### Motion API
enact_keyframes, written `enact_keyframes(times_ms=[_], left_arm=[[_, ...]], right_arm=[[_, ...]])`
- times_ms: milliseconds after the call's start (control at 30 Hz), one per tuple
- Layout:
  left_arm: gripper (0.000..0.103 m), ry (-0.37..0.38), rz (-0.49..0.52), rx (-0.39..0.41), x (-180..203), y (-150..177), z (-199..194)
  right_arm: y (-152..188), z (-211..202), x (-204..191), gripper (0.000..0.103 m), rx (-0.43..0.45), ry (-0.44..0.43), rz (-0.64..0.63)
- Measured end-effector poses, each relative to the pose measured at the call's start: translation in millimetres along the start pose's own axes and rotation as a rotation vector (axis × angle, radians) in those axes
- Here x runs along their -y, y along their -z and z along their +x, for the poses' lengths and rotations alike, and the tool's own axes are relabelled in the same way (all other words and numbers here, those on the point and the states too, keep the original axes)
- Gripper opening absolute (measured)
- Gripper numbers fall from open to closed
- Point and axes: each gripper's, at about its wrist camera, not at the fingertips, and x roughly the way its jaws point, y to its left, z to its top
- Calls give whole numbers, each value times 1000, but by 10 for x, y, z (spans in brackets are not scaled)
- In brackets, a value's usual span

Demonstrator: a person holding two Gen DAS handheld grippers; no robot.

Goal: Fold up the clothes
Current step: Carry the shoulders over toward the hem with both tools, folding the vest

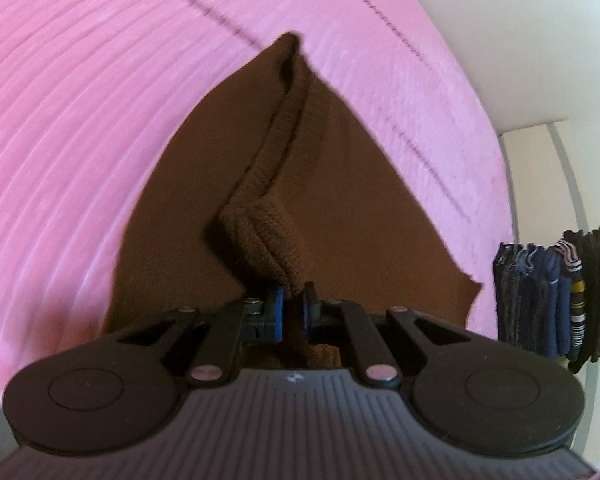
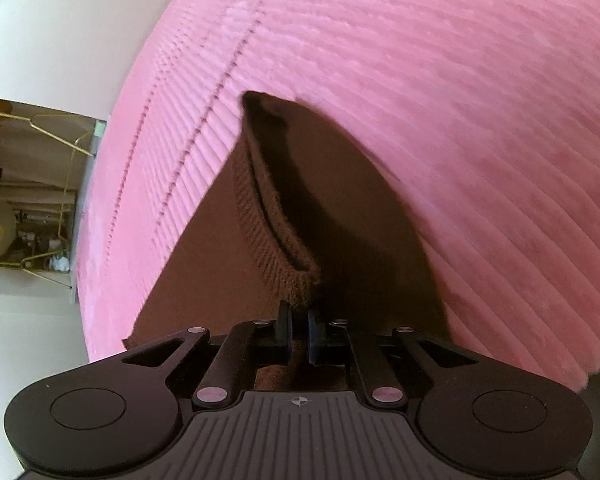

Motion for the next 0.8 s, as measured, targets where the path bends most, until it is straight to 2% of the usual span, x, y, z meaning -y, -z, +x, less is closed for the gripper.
enact_keyframes(times_ms=[167, 367, 467, 533, 600, 633, 667, 800], left_arm=[[6, -16, 2, 7, -47, 85, -58], [6, -66, 26, -12, -69, 165, -38], [7, -116, 44, -40, -64, 185, 44], [11, -144, 52, -62, -51, 167, 105], [12, -175, 78, -58, 7, 94, 50], [13, -191, 91, -54, 39, 54, 16], [13, -206, 105, -51, 70, 15, -17], [14, -268, 159, -37, 195, -142, -151]], right_arm=[[84, -30, 22, 5, -14, 14, -26], [195, 40, 67, 5, -51, 71, -66], [235, 156, 52, 6, -104, 119, -104], [237, 244, -2, 7, -161, 180, -151], [198, 247, -101, 48, -176, 233, -204], [173, 218, -167, 56, -162, 258, -240], [148, 166, -245, 58, -130, 282, -285], [6, -2, -558, 58, 13, 378, -450]])
